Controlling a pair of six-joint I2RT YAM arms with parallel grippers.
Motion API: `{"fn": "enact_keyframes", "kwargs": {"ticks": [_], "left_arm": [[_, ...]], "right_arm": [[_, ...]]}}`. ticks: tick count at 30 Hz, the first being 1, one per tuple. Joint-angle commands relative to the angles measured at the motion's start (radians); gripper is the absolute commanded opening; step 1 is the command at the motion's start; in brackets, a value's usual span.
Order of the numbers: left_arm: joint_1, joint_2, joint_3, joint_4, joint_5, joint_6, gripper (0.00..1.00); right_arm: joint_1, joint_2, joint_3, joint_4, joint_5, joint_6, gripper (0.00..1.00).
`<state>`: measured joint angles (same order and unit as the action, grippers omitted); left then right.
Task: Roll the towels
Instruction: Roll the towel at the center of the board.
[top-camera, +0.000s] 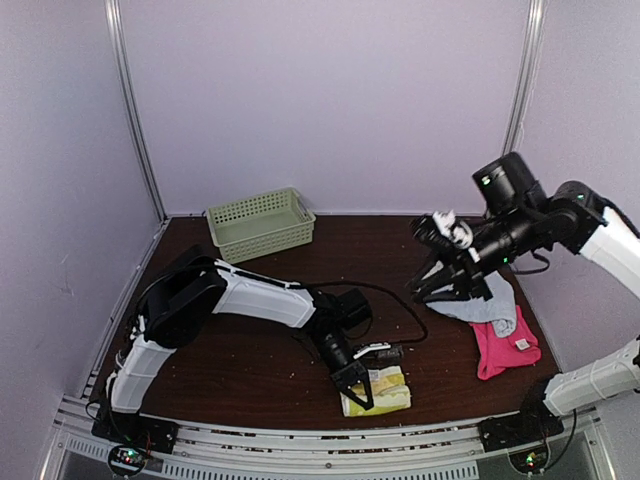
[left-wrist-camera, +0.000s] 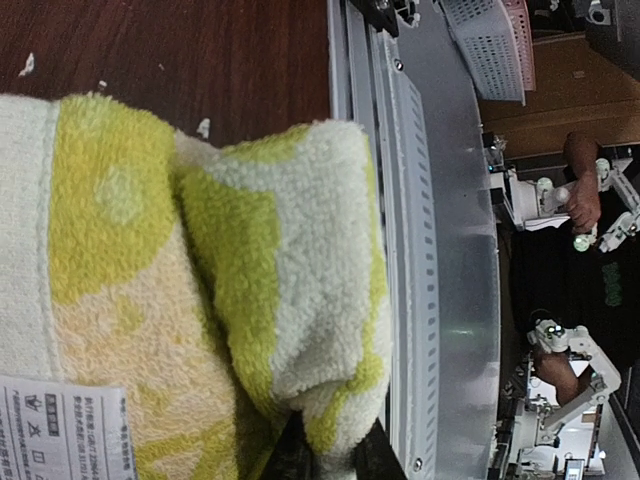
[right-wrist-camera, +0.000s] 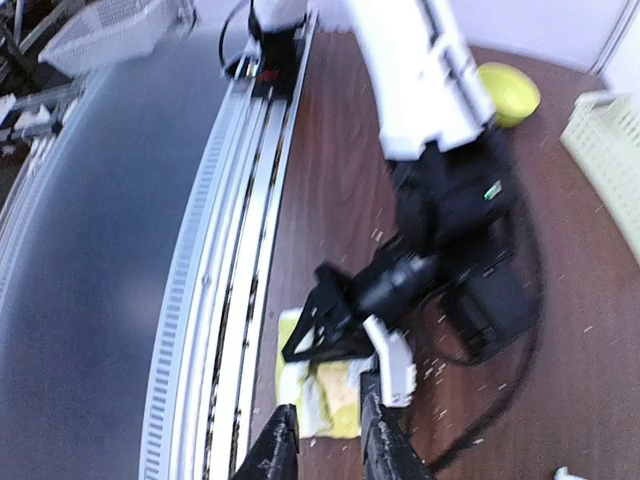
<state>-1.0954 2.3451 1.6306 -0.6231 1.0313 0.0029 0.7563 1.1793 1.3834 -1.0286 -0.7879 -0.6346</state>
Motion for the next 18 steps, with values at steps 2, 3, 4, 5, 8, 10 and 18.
{"fn": "enact_keyframes", "kwargs": {"ticks": [2, 3, 4, 5, 8, 10, 18], "left_arm": [[-0.011, 0.109, -0.004, -0.083, -0.029, -0.046, 0.1], [-0.009, 0.115, 0.001, -0.089, -0.033, -0.048, 0.1], [-0.007, 0.121, 0.004, -0.091, -0.036, -0.054, 0.1], [-0.004, 0.125, 0.005, -0.092, -0.038, -0.06, 0.1], [0.0, 0.132, 0.005, -0.092, -0.036, -0.067, 0.11], [0.002, 0.138, 0.008, -0.092, -0.037, -0.072, 0.11], [0.005, 0.141, 0.012, -0.092, -0.046, -0.079, 0.15]], "right_arm": [[0.164, 0.042, -0.204, -0.069, 0.185, -0.114, 0.25], [0.203, 0.049, -0.225, -0.067, 0.212, -0.114, 0.25], [0.238, 0.054, -0.249, -0.057, 0.231, -0.11, 0.27], [0.272, 0.056, -0.274, -0.037, 0.256, -0.097, 0.3], [0.339, 0.043, -0.373, 0.105, 0.385, -0.02, 0.37], [0.366, 0.045, -0.446, 0.208, 0.473, 0.021, 0.41], [0.456, 0.137, -0.595, 0.457, 0.596, 0.099, 0.43]]}}
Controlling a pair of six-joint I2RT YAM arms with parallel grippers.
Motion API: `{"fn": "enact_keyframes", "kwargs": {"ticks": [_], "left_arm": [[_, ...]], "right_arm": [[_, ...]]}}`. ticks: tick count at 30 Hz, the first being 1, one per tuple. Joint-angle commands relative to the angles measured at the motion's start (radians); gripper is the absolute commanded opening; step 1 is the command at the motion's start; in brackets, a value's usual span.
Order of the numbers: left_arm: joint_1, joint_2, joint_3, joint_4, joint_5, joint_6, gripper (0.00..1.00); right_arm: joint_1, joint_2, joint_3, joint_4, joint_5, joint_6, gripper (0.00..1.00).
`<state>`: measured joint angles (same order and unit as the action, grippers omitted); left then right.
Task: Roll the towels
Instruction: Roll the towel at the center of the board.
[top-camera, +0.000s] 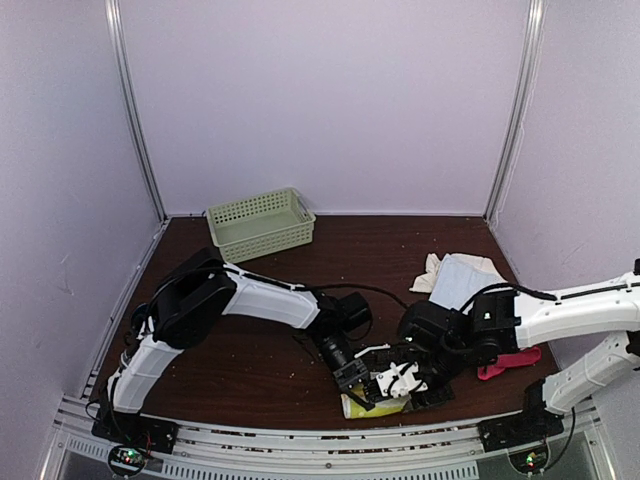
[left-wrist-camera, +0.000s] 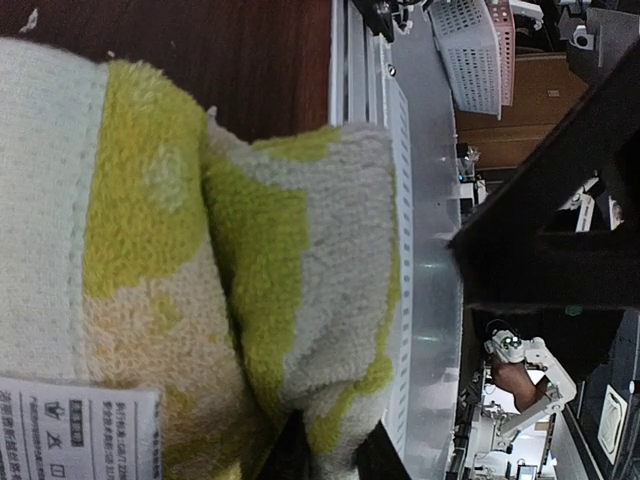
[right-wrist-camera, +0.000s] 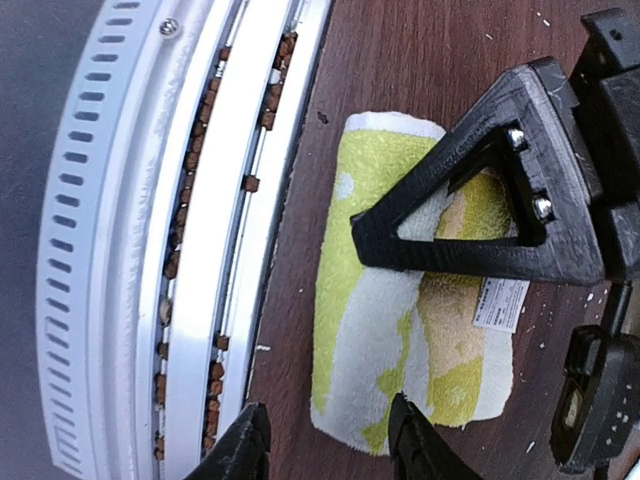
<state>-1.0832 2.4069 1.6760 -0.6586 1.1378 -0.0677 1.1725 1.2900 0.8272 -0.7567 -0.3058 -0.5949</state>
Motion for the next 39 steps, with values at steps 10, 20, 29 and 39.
{"fn": "enact_keyframes", "kwargs": {"ticks": [10, 20, 29, 39], "left_arm": [[-0.004, 0.073, -0.047, -0.056, -0.17, -0.004, 0.15], [0.053, -0.244, -0.287, 0.194, -0.549, -0.103, 0.5], [-0.108, -0.956, -0.776, 0.667, -1.297, 0.126, 0.59], [-0.416, -0.917, -0.901, 0.963, -1.5, 0.553, 0.58]], "right_arm": [[0.103, 0.105, -0.121, 0.33, 0.206, 0.088, 0.5], [0.06, 0.177, -0.143, 0.342, 0.187, 0.056, 0.07], [-0.207, 0.382, 0.004, 0.096, -0.216, -0.095, 0.07], [-0.432, 0.783, 0.32, -0.34, -0.505, -0.365, 0.07]]}}
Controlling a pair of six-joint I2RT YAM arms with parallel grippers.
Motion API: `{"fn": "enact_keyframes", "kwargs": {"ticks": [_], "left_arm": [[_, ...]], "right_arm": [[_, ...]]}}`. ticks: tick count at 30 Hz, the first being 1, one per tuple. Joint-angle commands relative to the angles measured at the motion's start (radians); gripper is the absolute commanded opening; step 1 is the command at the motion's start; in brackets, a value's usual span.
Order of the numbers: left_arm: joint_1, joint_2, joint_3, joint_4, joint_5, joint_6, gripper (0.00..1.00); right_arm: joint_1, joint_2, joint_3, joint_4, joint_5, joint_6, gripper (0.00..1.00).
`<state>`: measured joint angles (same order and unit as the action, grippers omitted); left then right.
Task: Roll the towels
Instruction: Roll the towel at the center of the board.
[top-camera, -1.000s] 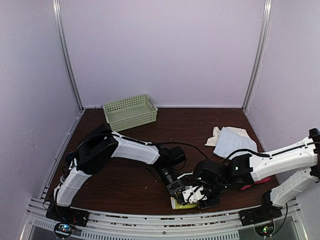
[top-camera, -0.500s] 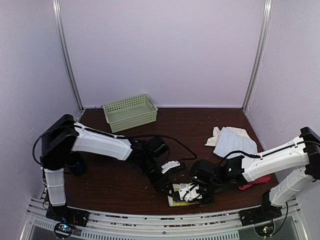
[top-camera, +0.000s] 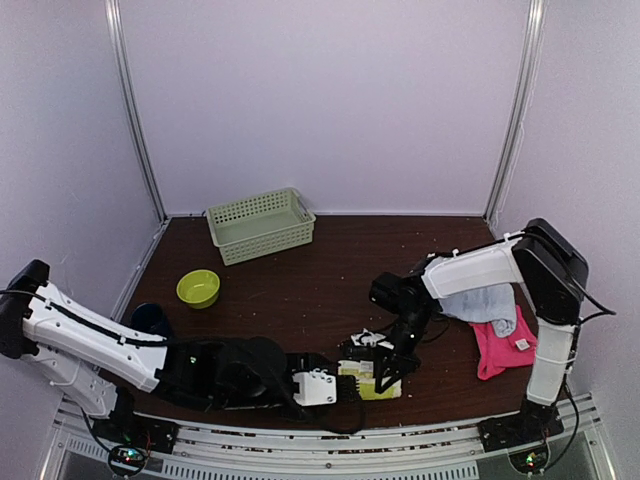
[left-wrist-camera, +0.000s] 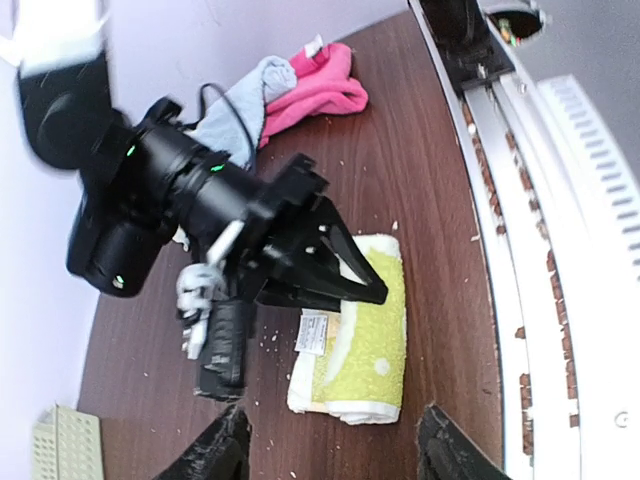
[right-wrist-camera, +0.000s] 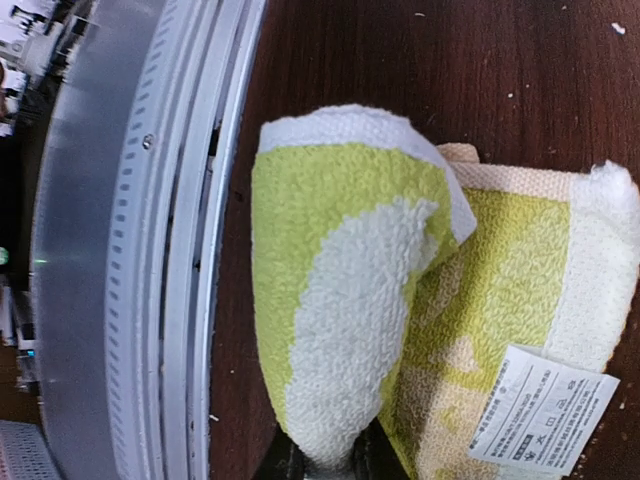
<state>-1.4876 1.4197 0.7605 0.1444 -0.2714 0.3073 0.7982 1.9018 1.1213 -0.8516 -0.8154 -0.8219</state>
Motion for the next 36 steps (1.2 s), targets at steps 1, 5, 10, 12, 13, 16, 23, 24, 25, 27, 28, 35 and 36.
{"fn": "enact_keyframes", "kwargs": {"ticks": [1, 5, 10, 12, 13, 16, 23, 24, 25, 27, 28, 35, 36], "left_arm": [[-0.011, 0.107, 0.033, 0.162, -0.085, 0.182, 0.57], [-0.01, 0.312, 0.15, 0.094, -0.054, 0.194, 0.57], [-0.008, 0.501, 0.272, 0.049, -0.118, 0.148, 0.58], [-0.008, 0.539, 0.295, 0.047, -0.14, 0.144, 0.58], [-0.007, 0.555, 0.303, 0.044, -0.145, 0.145, 0.58], [-0.005, 0.611, 0.347, -0.01, -0.16, 0.147, 0.53], [0.022, 0.643, 0.395, -0.105, -0.088, 0.093, 0.31], [0.026, 0.647, 0.399, -0.117, -0.075, 0.087, 0.29], [0.029, 0.65, 0.403, -0.129, -0.067, 0.082, 0.27], [0.033, 0.653, 0.413, -0.157, -0.047, 0.071, 0.22], [0.035, 0.653, 0.421, -0.178, -0.033, 0.062, 0.2], [0.047, 0.631, 0.465, -0.372, 0.127, -0.033, 0.14], [0.052, 0.63, 0.474, -0.401, 0.16, -0.048, 0.14]], "right_arm": [[-0.067, 0.19, 0.042, -0.264, -0.01, -0.148, 0.07], [-0.081, 0.229, 0.094, -0.293, -0.013, -0.144, 0.07], [-0.086, 0.238, 0.113, -0.291, 0.007, -0.129, 0.07], [-0.086, 0.238, 0.111, -0.285, 0.009, -0.126, 0.07], [-0.086, 0.238, 0.111, -0.284, 0.007, -0.125, 0.07], [-0.086, 0.241, 0.11, -0.286, 0.0, -0.13, 0.08], [-0.092, 0.168, 0.161, -0.358, -0.047, -0.145, 0.19], [-0.093, 0.147, 0.184, -0.383, -0.056, -0.154, 0.24], [-0.095, 0.124, 0.206, -0.406, -0.067, -0.158, 0.3], [-0.103, 0.08, 0.261, -0.454, -0.082, -0.164, 0.37], [-0.113, 0.055, 0.284, -0.476, -0.097, -0.168, 0.39], [-0.216, -0.137, 0.355, -0.335, -0.057, 0.103, 0.44], [-0.229, -0.174, 0.363, -0.306, -0.034, 0.14, 0.44]]}}
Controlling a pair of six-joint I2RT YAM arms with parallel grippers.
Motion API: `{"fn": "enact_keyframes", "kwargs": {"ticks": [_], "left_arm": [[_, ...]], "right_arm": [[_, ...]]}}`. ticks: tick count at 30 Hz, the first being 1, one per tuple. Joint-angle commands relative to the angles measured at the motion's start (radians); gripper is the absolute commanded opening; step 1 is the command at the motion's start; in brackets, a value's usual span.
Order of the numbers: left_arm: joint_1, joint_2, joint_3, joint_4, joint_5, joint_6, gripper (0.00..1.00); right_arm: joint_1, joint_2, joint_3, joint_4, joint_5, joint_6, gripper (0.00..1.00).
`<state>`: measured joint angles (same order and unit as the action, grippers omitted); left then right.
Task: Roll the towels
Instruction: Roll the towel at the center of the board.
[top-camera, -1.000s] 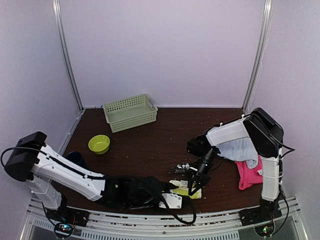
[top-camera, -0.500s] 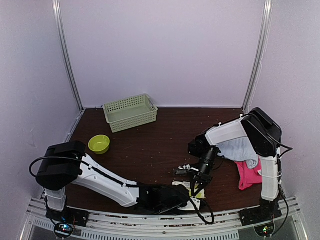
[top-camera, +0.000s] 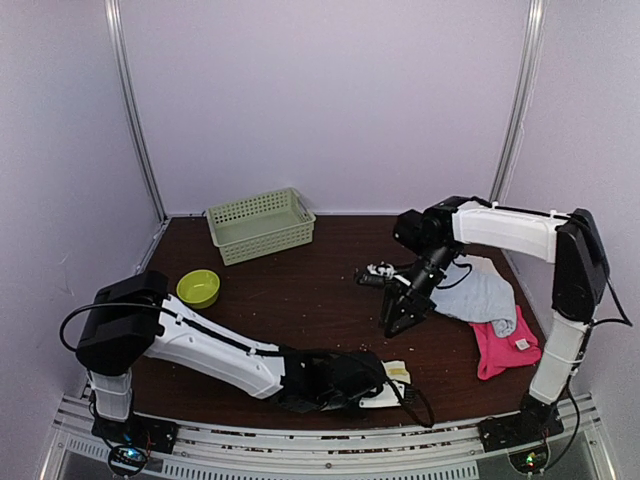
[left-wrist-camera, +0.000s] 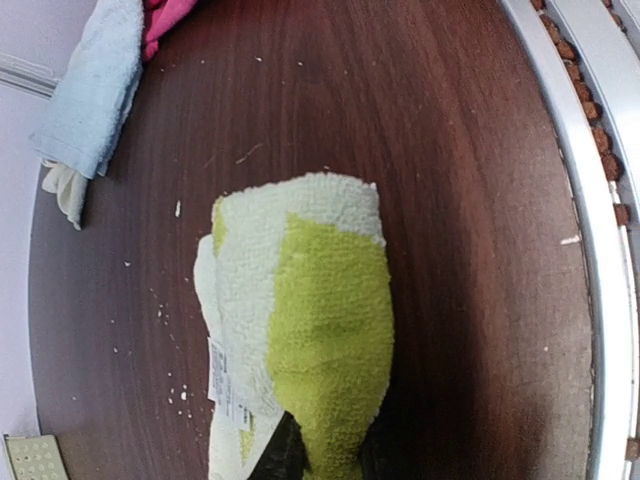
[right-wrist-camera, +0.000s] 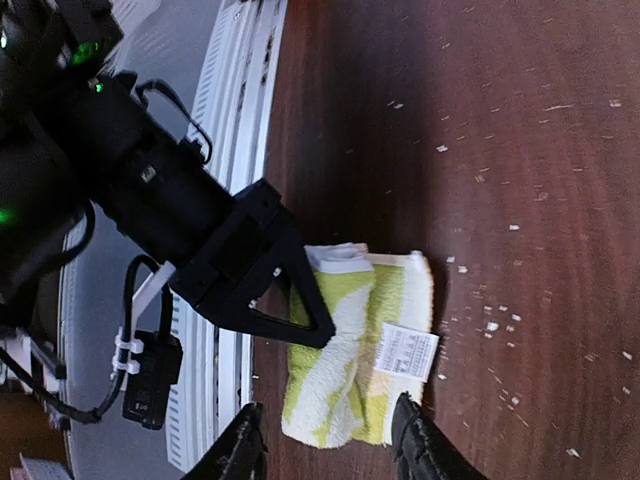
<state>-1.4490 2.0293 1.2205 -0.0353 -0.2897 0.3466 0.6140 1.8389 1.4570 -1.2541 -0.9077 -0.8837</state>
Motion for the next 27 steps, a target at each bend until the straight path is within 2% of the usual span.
{"fn": "enact_keyframes", "kwargs": {"ticks": [1, 6, 10, 13, 19, 27], "left_arm": [[0.021, 0.018, 0.026, -0.249, 0.219, -0.105, 0.14], [0.091, 0.052, 0.119, -0.372, 0.473, -0.204, 0.14], [0.181, 0.141, 0.231, -0.476, 0.676, -0.263, 0.15], [0.236, 0.214, 0.315, -0.514, 0.765, -0.303, 0.15], [0.31, 0.305, 0.369, -0.499, 0.92, -0.389, 0.15], [0.366, 0.32, 0.346, -0.442, 0.954, -0.473, 0.15]], "right_arm": [[-0.056, -0.151, 0.05, 0.114, 0.081, 0.23, 0.44], [-0.142, -0.327, 0.247, 0.22, 0.119, 0.413, 0.44], [-0.146, -0.461, 0.255, 0.273, -0.009, 0.436, 0.45], [-0.1, -0.534, 0.161, 0.25, -0.068, 0.385, 0.43], [0.105, -0.601, -0.051, 0.104, 0.112, 0.183, 0.36], [0.329, -0.631, -0.31, 0.166, 0.331, 0.197, 0.31]]}}
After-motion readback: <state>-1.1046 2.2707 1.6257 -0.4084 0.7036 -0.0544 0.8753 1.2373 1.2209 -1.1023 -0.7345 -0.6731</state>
